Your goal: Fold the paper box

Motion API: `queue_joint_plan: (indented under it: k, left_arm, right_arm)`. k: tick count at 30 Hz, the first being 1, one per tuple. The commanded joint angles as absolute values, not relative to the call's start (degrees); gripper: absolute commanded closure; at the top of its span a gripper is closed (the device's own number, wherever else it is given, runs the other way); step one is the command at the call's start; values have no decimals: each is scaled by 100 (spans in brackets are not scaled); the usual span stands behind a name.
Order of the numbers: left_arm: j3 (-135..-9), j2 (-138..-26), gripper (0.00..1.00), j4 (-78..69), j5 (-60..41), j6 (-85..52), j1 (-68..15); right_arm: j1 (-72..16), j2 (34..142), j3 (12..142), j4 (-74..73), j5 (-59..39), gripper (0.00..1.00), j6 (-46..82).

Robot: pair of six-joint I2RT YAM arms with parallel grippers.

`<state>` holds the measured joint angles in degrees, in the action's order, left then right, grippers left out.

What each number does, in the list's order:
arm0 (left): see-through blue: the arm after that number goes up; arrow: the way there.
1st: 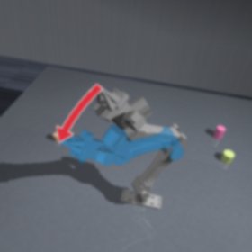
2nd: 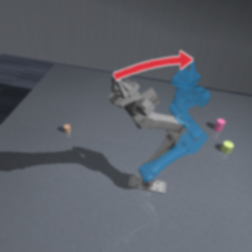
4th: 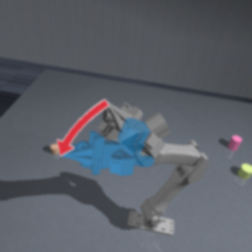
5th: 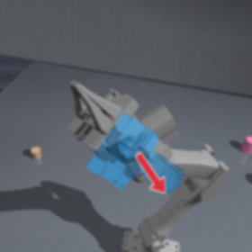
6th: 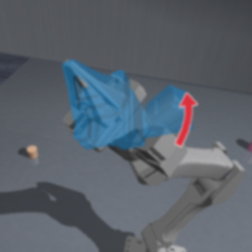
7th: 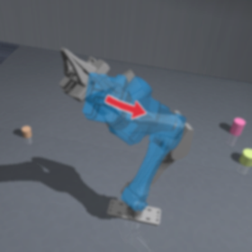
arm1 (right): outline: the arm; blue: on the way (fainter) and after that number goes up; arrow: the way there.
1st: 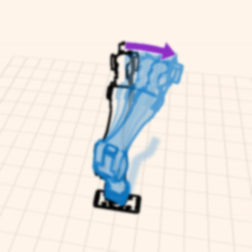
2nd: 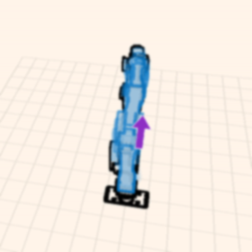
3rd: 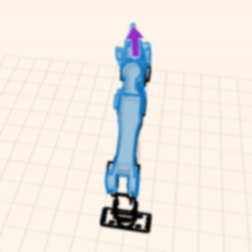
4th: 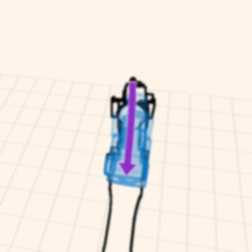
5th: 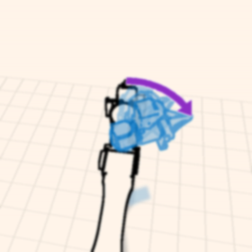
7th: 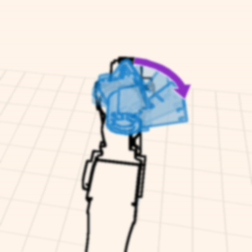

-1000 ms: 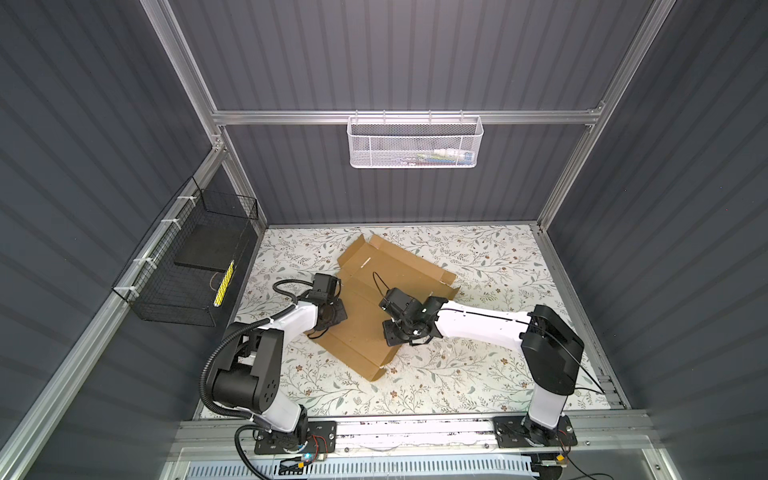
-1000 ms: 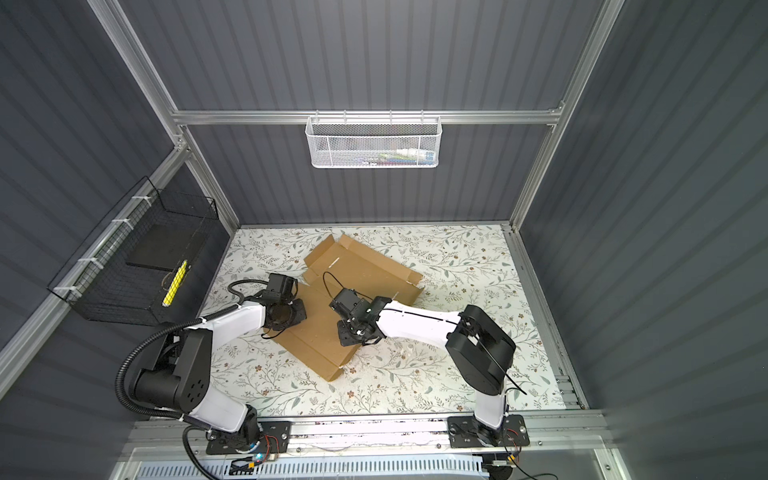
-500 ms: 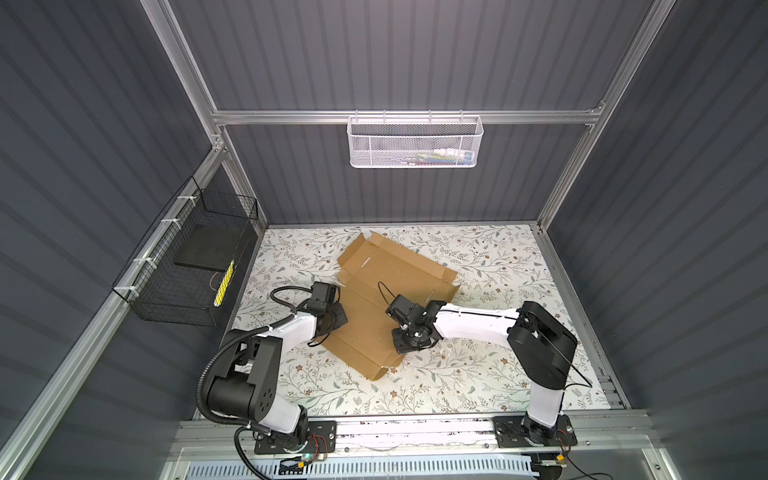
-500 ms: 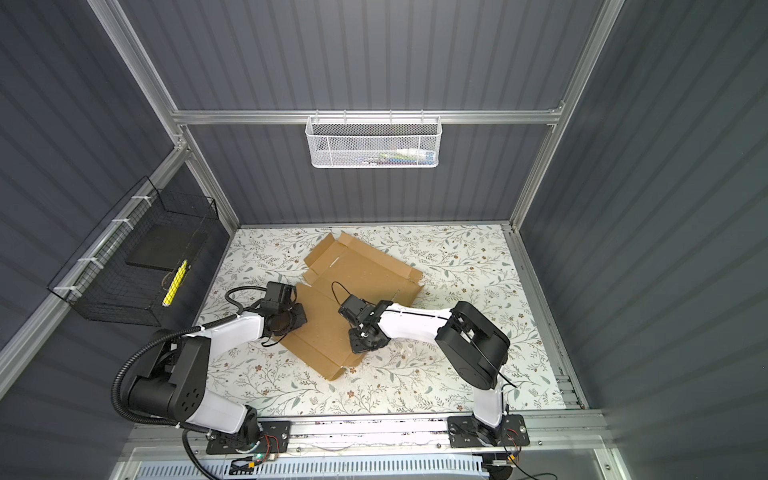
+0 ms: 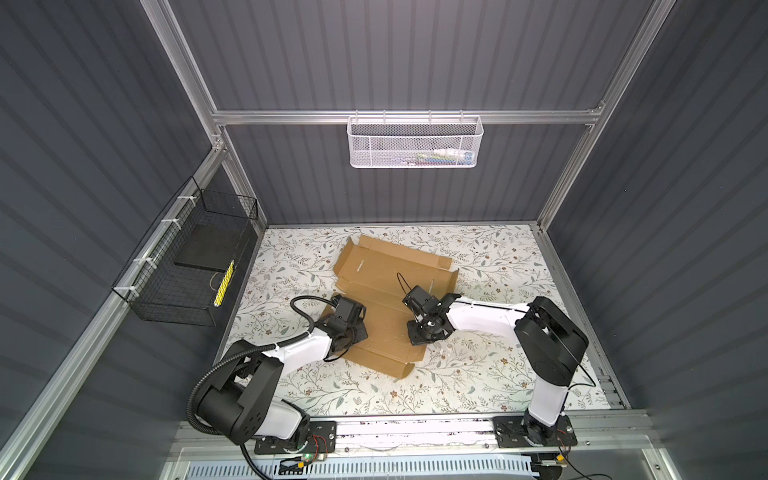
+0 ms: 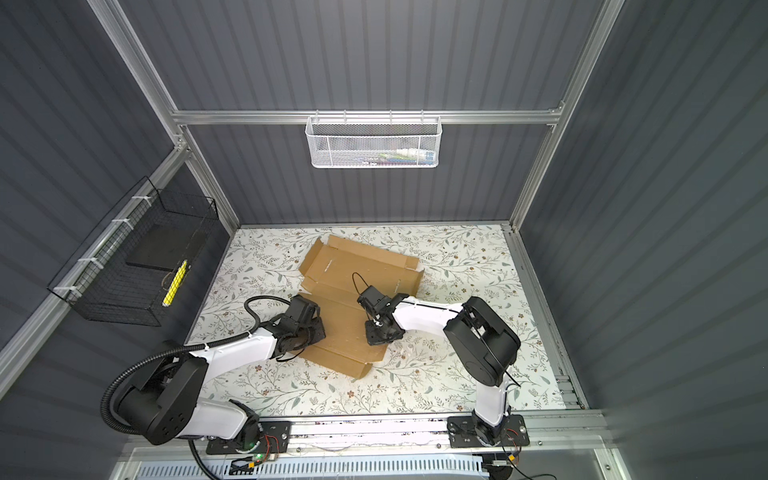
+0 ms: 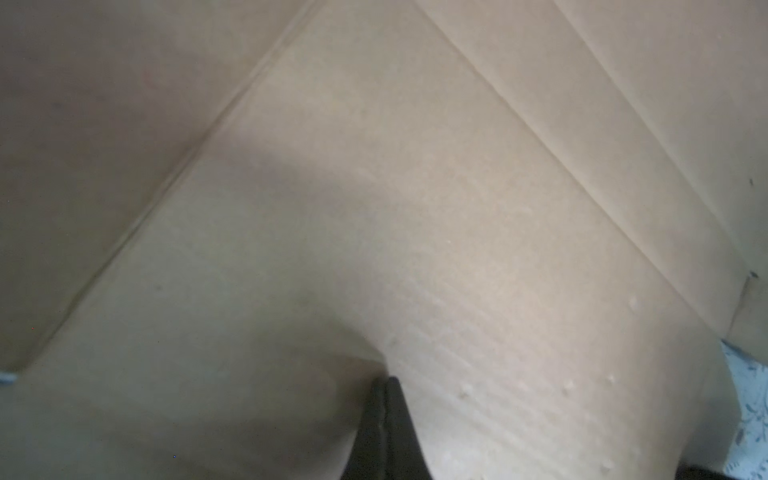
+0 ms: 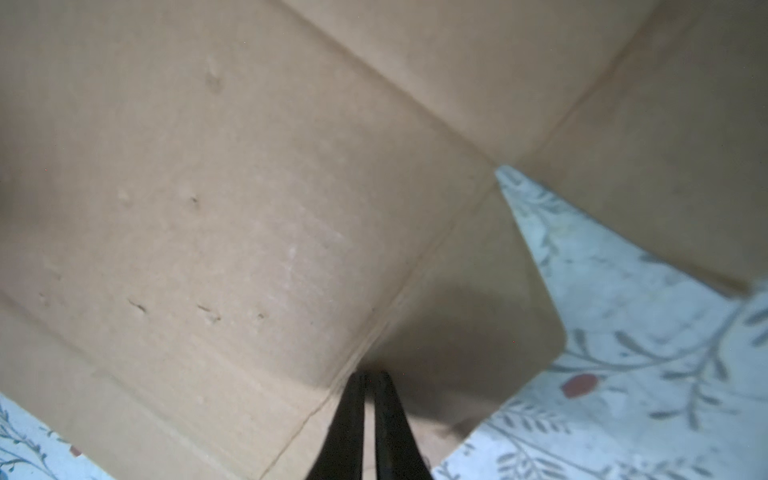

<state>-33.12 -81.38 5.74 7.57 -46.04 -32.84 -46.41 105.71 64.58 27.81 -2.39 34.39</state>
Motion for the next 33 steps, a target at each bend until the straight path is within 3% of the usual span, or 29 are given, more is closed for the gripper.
queue_joint_plan:
  k: [1,10,16,23,27,33]
  left_arm:
    - [-3003,-8123,100,1178,484,-4979,-3532]
    - [-2836,-7852,100,1161,467,-5302,-3867]
    - [-3374,-7597,100,1723,736,-5054,-3866]
    - [-4543,-7538,100,2395,1520,-4228,-3761]
    - [-5171,-7594,97,2506,1533,-3555,-3372]
    - [-5849,-7794,94,2518,1187,-2151,-2629]
  right_arm:
    - [-4377,10845,6177,3073,116,88,3121]
    - [-4078,10722,6360,3271,264,88,2709]
    - [-4078,10305,6353,3385,553,86,2670]
    - [-4078,9192,5924,2724,255,74,2785]
    - [-4082,8588,5719,2412,128,65,2821]
    - [-4087,8134,5584,2293,213,61,2919]
